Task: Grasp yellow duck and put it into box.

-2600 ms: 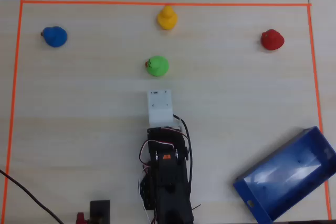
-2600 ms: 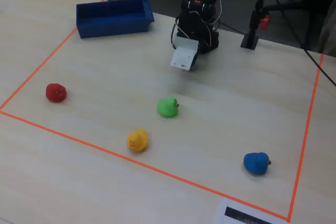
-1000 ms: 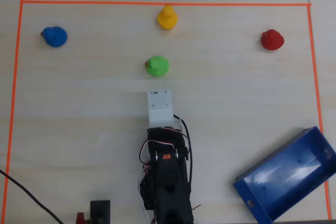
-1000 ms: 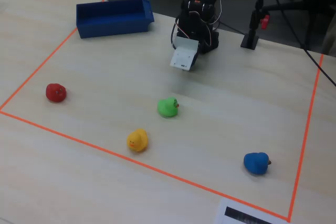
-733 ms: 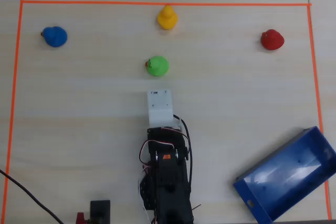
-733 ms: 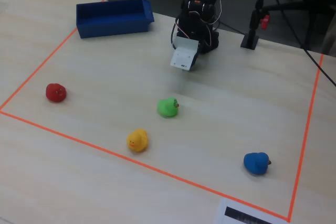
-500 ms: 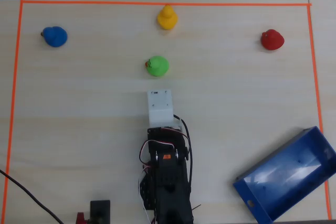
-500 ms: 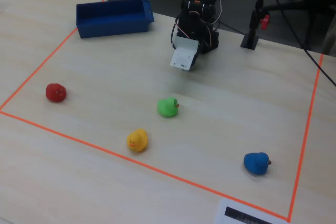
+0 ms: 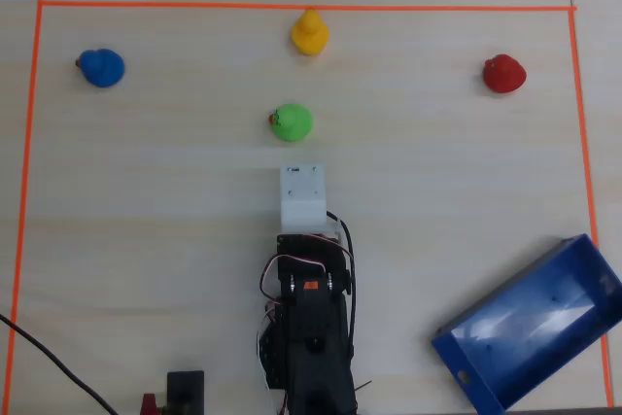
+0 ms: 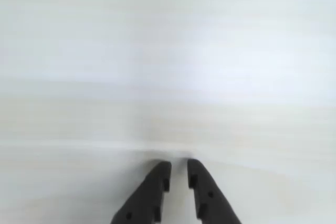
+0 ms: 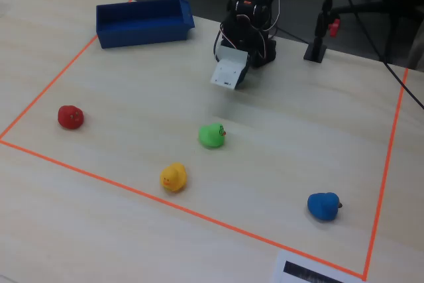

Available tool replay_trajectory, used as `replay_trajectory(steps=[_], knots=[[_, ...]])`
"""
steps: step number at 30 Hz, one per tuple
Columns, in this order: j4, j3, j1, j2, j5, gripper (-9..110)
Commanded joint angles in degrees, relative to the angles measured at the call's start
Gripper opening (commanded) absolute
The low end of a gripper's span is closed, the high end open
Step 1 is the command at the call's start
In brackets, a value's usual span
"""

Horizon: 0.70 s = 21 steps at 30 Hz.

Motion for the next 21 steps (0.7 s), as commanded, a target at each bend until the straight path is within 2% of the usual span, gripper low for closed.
replay_trajectory(steps=[1, 6, 11, 16, 21], knots=[[-6.94, -10.28, 0.35, -8.44, -0.44, 0], [-17.05, -25.31, 0.88, -23.38, 0.18, 0], [-36.04, -34.19, 0.79, -34.89, 0.70, 1], [-56.43, -39.02, 0.18, -47.29, 0.70, 10], [-68.03, -41.31, 0.00, -57.92, 0.18, 21]])
